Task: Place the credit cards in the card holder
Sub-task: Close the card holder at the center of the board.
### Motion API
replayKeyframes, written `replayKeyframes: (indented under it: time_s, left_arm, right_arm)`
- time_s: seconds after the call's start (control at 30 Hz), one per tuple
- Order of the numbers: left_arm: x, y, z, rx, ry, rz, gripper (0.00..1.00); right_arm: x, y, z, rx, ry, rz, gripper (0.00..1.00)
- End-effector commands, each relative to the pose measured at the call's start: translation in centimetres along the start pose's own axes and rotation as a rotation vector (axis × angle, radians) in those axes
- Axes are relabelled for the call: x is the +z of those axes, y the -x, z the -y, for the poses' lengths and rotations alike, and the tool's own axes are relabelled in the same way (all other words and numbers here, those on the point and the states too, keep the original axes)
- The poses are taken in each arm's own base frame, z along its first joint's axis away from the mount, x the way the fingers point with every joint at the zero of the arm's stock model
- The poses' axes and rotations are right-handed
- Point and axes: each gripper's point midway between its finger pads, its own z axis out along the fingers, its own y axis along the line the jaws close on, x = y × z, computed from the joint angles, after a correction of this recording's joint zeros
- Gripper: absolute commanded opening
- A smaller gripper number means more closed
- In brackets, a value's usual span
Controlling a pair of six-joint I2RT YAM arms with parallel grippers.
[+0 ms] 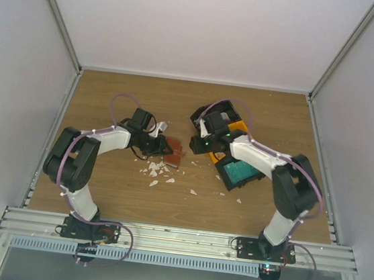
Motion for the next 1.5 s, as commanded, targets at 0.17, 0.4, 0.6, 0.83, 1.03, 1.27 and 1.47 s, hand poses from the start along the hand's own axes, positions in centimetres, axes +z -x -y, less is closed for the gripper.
replayKeyframes:
  time_s: [0.17,0.4,0.6,0.83,1.03,1.27,1.47]
  left_arm:
    - [-8.6,3.8,9.1,0.328,-0.046,0.283,0.0]
    - [-18.0,6.8,17.4,0.692,-0.042,0.682,0.0]
    - [-24.9,5.7,23.3,1.185,-0.01,1.085,0.0]
    - [-26.1,1.4,25.8,1.93,0.262,1.386,0.0]
    - [-25.3,1.5,26.2,2.214,0.531,1.397,0.0]
    - [-25.8,1.3,26.6,2.306,0.643,1.446,0.0]
    - [-25.0,1.9,25.9,2.35,0.753,1.43,0.0]
  right_arm:
    - [-14.9,7.7,-2.5,0.09,0.178,0.424,0.65]
    - [-22.1,9.2,-7.4,0.21,0.522,0.522,0.72]
    - [-27.1,10.2,-11.0,0.209,0.783,0.559,0.84]
    - [-31.3,10.9,-13.1,0.233,0.978,0.584,0.92]
    - [-30.2,11.3,-12.8,0.381,0.973,0.509,0.92]
    - [-26.7,10.6,-11.7,0.51,0.915,0.412,0.81]
    - [-25.9,10.7,-13.2,0.506,0.98,0.316,0.62]
